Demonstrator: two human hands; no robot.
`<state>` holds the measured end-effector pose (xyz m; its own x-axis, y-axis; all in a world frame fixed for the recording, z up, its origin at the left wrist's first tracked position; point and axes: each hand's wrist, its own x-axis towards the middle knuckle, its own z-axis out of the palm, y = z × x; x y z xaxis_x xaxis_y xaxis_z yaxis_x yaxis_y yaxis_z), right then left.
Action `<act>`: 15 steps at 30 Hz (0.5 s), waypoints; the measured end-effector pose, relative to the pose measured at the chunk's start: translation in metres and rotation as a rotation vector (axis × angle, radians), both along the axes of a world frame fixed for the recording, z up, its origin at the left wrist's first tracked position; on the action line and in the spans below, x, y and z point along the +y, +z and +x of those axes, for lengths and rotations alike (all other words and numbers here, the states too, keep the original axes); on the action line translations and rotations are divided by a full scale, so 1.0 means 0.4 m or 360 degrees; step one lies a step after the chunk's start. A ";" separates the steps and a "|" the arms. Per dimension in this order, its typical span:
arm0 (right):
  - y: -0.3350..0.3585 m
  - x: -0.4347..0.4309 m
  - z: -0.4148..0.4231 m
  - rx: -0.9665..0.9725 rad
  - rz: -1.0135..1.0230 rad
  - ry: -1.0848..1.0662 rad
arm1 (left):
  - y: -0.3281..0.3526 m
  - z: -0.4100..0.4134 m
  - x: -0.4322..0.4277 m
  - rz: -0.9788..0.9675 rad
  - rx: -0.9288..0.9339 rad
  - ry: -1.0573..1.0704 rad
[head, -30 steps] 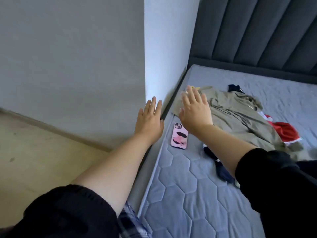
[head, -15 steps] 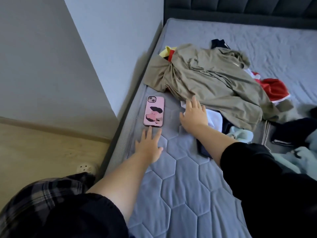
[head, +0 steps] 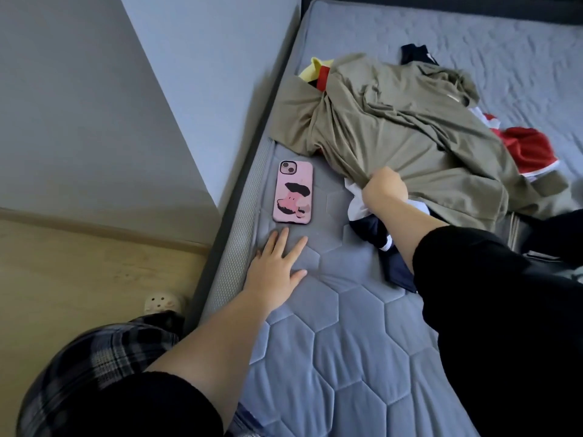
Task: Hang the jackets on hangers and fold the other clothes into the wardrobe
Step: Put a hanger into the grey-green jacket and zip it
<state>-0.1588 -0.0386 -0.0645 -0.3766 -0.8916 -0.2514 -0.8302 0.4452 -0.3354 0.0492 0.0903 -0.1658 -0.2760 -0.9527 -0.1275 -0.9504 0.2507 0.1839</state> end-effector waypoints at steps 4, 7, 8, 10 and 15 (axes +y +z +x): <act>0.038 0.020 0.053 -0.0020 -0.0423 0.0470 | 0.047 0.021 -0.019 0.0132 0.0436 0.0111; 0.137 0.057 0.111 -0.0525 -0.0460 0.0520 | 0.113 0.047 -0.051 0.0087 0.1018 0.0587; 0.170 0.074 0.121 -0.0724 -0.0369 0.0591 | 0.138 0.059 -0.061 0.0097 0.1274 0.0788; 0.230 0.124 0.126 -0.1218 0.0074 0.0886 | 0.183 0.083 -0.077 0.0338 0.1985 0.1119; 0.250 0.152 0.109 -0.0649 -0.0236 0.0881 | 0.228 0.103 -0.045 0.1049 0.2666 0.1255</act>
<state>-0.1150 0.0220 0.0354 0.2410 -0.9608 -0.1371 -0.7169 -0.0809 -0.6925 0.0903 0.0721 -0.0745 -0.0848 -0.8243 -0.5598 0.4028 -0.5422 0.7374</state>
